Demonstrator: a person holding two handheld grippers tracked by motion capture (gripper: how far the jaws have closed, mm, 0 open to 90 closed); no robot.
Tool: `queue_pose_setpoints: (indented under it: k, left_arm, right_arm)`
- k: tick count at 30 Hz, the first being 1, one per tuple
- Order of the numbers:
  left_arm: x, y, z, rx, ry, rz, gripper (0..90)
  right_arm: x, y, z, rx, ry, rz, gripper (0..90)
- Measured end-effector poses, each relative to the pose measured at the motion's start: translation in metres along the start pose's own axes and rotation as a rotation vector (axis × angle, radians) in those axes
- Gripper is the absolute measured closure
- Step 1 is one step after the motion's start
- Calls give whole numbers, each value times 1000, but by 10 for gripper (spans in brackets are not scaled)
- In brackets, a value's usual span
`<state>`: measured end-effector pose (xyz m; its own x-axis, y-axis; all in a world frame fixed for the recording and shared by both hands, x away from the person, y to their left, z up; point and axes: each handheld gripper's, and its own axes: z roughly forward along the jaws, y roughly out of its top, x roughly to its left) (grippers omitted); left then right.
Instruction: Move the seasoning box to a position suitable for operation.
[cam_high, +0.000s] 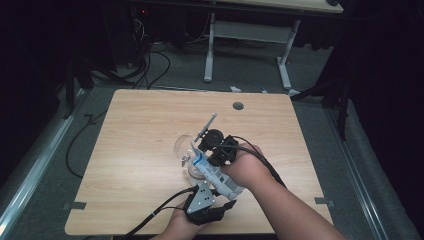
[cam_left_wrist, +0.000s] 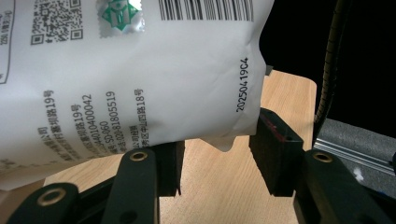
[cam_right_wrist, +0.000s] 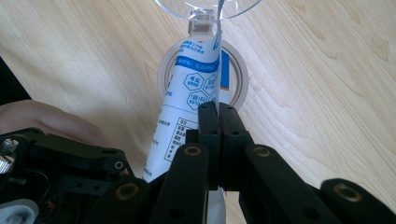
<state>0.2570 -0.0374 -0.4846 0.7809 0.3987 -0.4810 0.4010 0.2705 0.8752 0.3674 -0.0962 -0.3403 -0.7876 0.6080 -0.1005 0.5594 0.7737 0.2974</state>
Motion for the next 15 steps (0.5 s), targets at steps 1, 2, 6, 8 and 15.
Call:
queue_pose_setpoints:
  k: [1,2,6,8,15]
  left_arm:
    - [0,0,0,0,-1,1,563]
    - [0,0,0,0,-1,1,564]
    - [-1,1,0,-1,-5,2,564]
    - [-1,1,0,-1,-5,1,565]
    - [0,1,0,-3,-2,5,566]
  right_arm:
    - [0,0,0,-1,1,3,900]
    - [0,0,0,-2,0,0,900]
    - [0,0,-2,-2,1,-1,900]
    - [-1,-1,-2,-3,1,0,900]
    - [0,0,-2,-5,-2,-1,900]
